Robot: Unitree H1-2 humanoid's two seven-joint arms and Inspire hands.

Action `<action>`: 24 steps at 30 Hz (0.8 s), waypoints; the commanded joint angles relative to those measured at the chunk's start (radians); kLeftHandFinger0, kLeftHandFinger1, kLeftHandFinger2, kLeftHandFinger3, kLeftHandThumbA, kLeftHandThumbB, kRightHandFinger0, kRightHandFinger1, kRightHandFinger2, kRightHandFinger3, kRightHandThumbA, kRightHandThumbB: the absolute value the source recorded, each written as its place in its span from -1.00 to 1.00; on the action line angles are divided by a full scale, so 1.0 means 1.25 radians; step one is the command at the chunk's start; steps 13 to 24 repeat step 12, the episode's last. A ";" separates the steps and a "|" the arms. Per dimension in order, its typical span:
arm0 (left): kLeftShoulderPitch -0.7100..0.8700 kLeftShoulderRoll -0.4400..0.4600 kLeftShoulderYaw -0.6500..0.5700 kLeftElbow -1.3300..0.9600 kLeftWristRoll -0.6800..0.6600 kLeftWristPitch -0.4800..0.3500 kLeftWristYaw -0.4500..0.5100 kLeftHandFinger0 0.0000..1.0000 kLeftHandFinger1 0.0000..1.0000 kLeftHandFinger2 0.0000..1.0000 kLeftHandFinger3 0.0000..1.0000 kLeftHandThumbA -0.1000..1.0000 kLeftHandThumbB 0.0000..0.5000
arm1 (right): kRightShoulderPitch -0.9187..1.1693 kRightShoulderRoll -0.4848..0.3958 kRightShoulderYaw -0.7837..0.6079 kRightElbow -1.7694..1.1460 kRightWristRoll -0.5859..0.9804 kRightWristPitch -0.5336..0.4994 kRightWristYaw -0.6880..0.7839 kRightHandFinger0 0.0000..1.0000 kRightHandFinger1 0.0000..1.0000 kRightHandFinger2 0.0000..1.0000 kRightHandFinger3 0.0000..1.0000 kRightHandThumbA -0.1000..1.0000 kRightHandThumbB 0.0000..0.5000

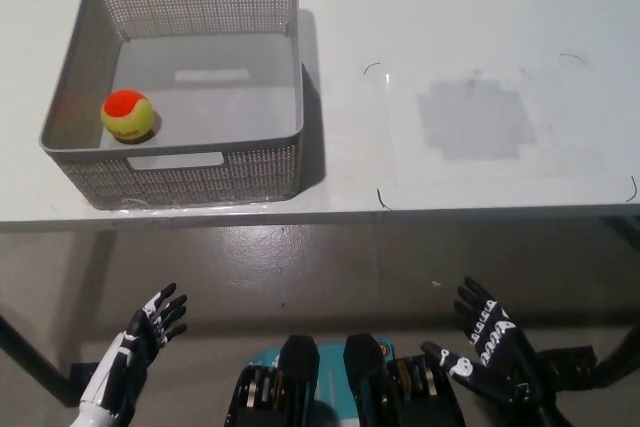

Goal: Use the right hand to pick up a tennis ball and put it into a container on the left side

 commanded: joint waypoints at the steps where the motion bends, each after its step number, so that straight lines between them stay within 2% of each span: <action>1: -0.014 0.005 0.009 -0.003 -0.005 -0.011 0.012 1.00 1.00 1.00 1.00 1.00 -0.11 | -0.019 0.004 -0.001 -0.010 -0.012 0.005 -0.013 1.00 1.00 1.00 1.00 1.00 -0.59; 2: -0.014 0.005 0.009 -0.003 -0.005 -0.011 0.012 1.00 1.00 1.00 1.00 1.00 -0.11 | -0.019 0.004 -0.001 -0.010 -0.012 0.005 -0.013 1.00 1.00 1.00 1.00 1.00 -0.59; 3: -0.012 0.004 0.010 -0.004 0.001 -0.011 0.018 1.00 1.00 1.00 1.00 1.00 -0.10 | -0.022 0.004 0.001 -0.009 -0.016 0.009 -0.015 1.00 1.00 1.00 1.00 1.00 -0.46; 4: -0.012 0.004 0.010 -0.005 0.001 -0.008 0.019 1.00 1.00 1.00 1.00 1.00 -0.10 | -0.022 0.003 0.002 -0.011 -0.020 0.012 -0.017 1.00 1.00 1.00 1.00 1.00 -0.44; 9: -0.012 0.004 0.009 -0.006 0.002 -0.007 0.019 1.00 1.00 1.00 1.00 1.00 -0.09 | -0.022 0.003 0.003 -0.012 -0.023 0.014 -0.018 1.00 1.00 1.00 1.00 1.00 -0.43; 10: -0.008 0.004 0.010 -0.007 -0.002 -0.009 0.017 1.00 1.00 1.00 1.00 1.00 -0.15 | -0.026 0.000 0.005 -0.008 -0.025 0.015 -0.015 1.00 1.00 1.00 1.00 1.00 -0.54; 24: -0.004 0.005 0.012 -0.008 -0.004 -0.013 0.016 1.00 1.00 1.00 1.00 1.00 -0.16 | -0.033 -0.003 0.009 -0.002 -0.028 0.019 -0.011 1.00 1.00 1.00 1.00 0.99 -0.50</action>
